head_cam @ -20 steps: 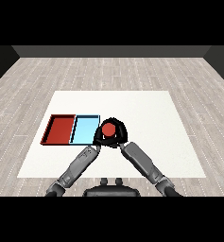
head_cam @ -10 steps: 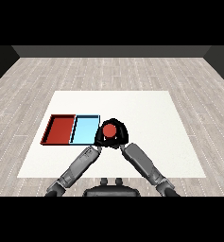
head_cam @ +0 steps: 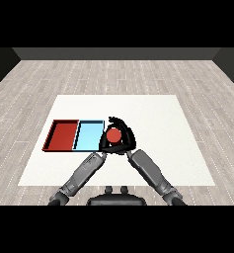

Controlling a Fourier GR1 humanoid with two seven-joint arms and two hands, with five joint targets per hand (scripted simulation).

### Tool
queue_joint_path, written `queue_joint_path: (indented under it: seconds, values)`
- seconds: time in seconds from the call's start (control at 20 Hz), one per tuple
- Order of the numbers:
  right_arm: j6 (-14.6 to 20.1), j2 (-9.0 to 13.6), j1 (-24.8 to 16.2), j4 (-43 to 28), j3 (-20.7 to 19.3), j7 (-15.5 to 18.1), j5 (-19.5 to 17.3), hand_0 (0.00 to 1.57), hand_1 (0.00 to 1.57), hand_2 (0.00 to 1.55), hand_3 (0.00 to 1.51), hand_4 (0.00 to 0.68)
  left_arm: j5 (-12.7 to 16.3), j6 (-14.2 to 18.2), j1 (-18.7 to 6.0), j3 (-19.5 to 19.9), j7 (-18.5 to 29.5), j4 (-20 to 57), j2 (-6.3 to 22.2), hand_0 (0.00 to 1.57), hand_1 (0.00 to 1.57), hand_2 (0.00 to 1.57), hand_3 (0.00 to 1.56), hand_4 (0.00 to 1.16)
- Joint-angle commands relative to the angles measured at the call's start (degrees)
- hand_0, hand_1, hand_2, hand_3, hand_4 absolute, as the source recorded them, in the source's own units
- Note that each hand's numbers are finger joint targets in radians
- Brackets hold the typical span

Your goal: Pick the red can and put it in the red box

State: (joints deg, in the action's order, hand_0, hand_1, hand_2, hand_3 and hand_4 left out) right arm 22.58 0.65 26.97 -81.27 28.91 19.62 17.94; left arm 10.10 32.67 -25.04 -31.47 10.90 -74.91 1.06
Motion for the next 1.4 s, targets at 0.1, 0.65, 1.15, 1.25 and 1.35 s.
queue_joint_path:
  seconds: [0.1, 0.65, 1.15, 1.25, 1.35]
  values:
    - [-0.8, -0.6, -0.5, -3.9, -1.6, -3.1, -3.9, 0.0, 0.0, 0.0, 0.0, 0.0, -3.9, -0.6, 3.0, 0.4, 0.1, -0.3, -1.0, 1.57, 1.57, 1.57, 1.48, 1.15]
    - [-1.1, 4.0, 0.4, -15.5, -10.4, -8.1, -5.7, 0.0, 0.0, 0.0, 0.0, 0.0, -1.1, -5.5, 4.0, 5.6, -0.7, 0.5, 1.1, 1.57, 1.57, 1.57, 1.48, 1.13]
    - [-5.8, 8.9, -10.8, -18.8, -21.4, -4.5, -1.8, 0.0, 0.0, 0.0, 0.0, 0.0, -5.9, -3.3, 4.1, 8.7, -4.5, -6.0, 4.3, 1.57, 1.57, 1.57, 1.47, 1.14]
    - [-8.2, 10.7, -21.2, -25.1, -21.1, -3.3, 0.1, 0.0, 0.0, 0.0, 0.0, 0.0, -6.3, -3.5, 4.1, 9.4, -7.4, -8.9, 7.2, 1.57, 1.57, 1.57, 1.46, 1.12]
    - [-9.7, 11.7, -18.0, -19.9, -23.7, -2.4, -0.2, 0.0, 0.0, 0.0, 0.0, 0.0, -5.8, -6.4, 5.0, 12.6, -5.9, -9.5, 11.1, 1.57, 1.57, 1.57, 1.46, 1.11]
